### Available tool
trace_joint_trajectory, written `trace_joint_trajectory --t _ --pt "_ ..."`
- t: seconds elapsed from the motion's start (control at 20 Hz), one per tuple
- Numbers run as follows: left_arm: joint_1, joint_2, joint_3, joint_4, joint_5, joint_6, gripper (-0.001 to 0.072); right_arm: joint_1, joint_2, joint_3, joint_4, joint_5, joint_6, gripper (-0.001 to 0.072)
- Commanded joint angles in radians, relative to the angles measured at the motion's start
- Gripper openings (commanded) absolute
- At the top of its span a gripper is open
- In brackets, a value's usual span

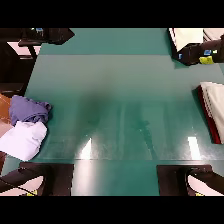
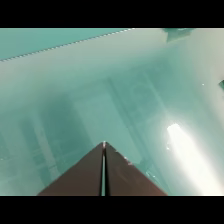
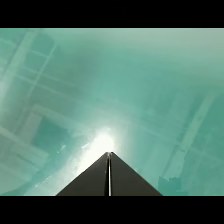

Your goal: Fold the shirts.

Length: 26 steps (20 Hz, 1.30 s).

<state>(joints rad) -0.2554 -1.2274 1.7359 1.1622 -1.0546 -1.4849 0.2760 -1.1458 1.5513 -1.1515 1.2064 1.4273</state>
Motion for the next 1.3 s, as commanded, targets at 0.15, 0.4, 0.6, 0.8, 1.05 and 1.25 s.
trace_joint_trajectory --t 0.15,0.4,0.6,0.8,1.05,1.25 --pt "0.000 0.000 0.000 0.000 0.000 0.000 0.0025 0.001 -0.001 0.002 0.000 -0.001 0.000 0.0019" --pt "-0.001 0.000 0.000 0.000 0.000 0.000 0.0025 0.001 -0.002 0.002 0.000 0.000 0.000 0.0020" --pt "-0.001 0.000 0.000 -0.004 0.001 -0.002 0.0025 0.001 -0.001 0.002 0.000 0.001 0.000 0.0019" --pt "0.023 0.008 0.002 0.021 -0.023 0.001 0.0025 0.001 -0.002 0.002 -0.001 0.000 0.000 0.0020" --pt "0.224 0.068 -0.045 0.294 -0.332 0.019 0.0025 0.001 -0.001 0.002 -0.001 0.002 0.000 0.0020" --pt "0.432 0.092 -0.235 0.384 -0.373 0.014 0.0421 0.001 -0.002 0.002 -0.001 0.002 0.000 0.0020"
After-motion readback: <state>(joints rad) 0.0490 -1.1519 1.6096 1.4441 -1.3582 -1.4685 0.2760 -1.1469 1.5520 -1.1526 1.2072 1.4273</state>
